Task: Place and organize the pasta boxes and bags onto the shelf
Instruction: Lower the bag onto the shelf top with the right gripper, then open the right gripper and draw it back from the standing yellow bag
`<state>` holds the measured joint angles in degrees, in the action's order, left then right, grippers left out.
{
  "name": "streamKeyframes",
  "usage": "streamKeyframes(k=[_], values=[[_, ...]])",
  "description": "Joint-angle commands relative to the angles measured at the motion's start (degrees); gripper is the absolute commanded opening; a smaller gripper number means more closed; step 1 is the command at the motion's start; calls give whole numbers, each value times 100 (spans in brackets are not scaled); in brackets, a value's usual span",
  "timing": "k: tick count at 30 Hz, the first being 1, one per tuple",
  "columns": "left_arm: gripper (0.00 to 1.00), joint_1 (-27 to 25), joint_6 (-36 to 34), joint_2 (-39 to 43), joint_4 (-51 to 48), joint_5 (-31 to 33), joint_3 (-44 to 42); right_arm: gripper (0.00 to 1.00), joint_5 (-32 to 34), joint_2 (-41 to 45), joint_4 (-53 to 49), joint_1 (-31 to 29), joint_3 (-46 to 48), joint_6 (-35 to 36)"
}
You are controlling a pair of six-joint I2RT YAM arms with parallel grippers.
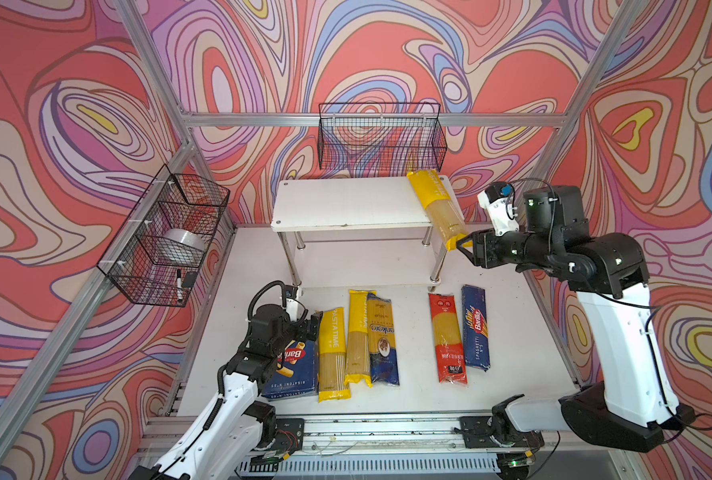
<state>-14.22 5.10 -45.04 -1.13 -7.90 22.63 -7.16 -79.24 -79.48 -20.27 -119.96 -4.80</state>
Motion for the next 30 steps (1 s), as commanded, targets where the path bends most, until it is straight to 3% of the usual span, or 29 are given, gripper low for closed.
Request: streamKeyframes(k=[1,6,11,30], values=[[100,0,-51,48,-168,-7,19,57,-114,-41,-572,32,-121,110],[100,-2,-51,45,-166,-1,18,57,4,49,-443,32,260,-290],[100,-1,-53,47,-165,-1,21,58,-339,445,479,32,1184,-577],[100,-1,-41,47,-164,22,14,58,-467,-136,1020,35,1256,-402]])
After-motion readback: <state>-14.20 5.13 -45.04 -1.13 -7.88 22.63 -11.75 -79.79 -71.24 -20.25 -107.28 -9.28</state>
